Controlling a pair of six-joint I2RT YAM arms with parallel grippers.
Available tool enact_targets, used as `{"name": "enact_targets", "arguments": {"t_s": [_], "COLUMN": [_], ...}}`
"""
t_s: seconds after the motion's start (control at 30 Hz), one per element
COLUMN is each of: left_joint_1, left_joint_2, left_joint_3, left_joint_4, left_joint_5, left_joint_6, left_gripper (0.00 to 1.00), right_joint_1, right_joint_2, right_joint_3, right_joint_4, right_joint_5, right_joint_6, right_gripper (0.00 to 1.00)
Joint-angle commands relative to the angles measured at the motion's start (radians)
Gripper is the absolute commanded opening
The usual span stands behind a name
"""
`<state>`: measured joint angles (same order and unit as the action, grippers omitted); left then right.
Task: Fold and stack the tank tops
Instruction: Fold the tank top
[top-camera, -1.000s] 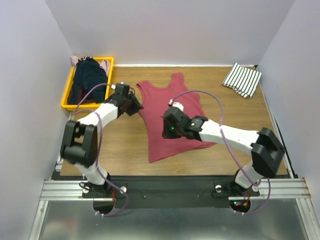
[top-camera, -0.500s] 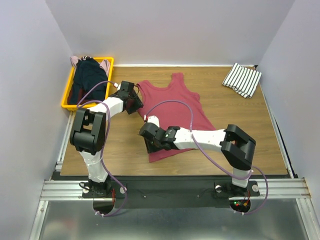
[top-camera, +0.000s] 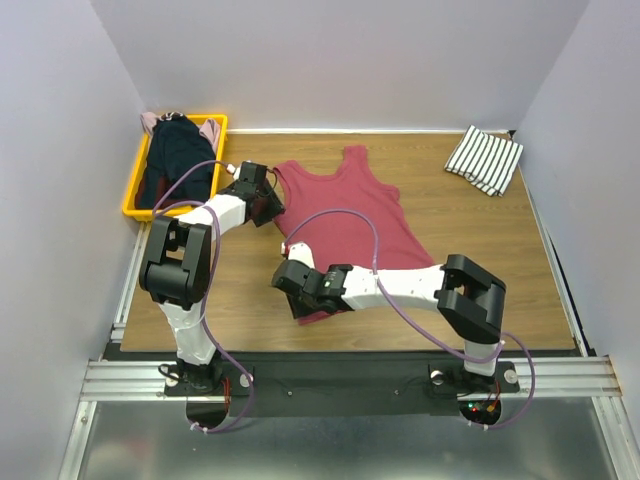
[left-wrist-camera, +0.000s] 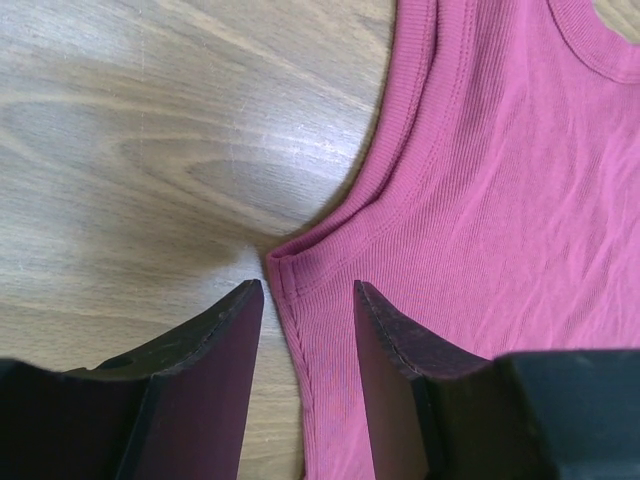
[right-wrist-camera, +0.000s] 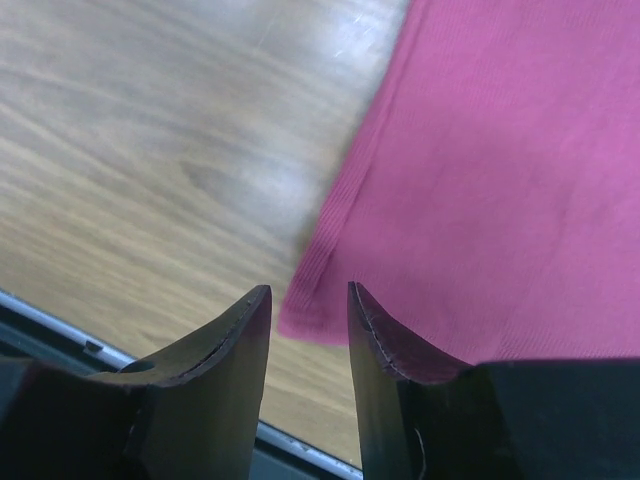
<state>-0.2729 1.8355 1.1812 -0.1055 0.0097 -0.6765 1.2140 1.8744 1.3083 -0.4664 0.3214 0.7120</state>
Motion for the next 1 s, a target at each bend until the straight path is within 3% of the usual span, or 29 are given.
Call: {"name": "enact_targets", "arguments": {"t_s": [0.0,0.6,0.7,0.97], "left_joint_1": [0.011,0.012,0.012,0.012], "left_joint_2": [-0.022,-0.019,-0.033,-0.074], "left_joint_3": [-0.025,-0.072,-0.086,-0.120], "left_joint_4": [0.036,0.095,0.099,0.144], "left_joint_5": [-0.014,0.029,0.019,0.016], "left_joint_6": [0.017,-0.018,-0.018,-0.011], "left_gripper": [0.52,0.48,0.47,0.47], "right_joint_1": [0.033,0.055,0.058,0.055], "right_joint_2": [-0.015,0.065,0.071,-0.001], "right_joint_3": [0.016,0.032,0.034,0.011], "right_joint_4": [-0.014,-0.023,-0.023,-0.026], "right_joint_5": [0.042,0.038,0.033,0.090], "right_joint_6": [0.015,0.043,0.047,0.047], "right_gripper": [0.42,0.42,0.36,0.33]}}
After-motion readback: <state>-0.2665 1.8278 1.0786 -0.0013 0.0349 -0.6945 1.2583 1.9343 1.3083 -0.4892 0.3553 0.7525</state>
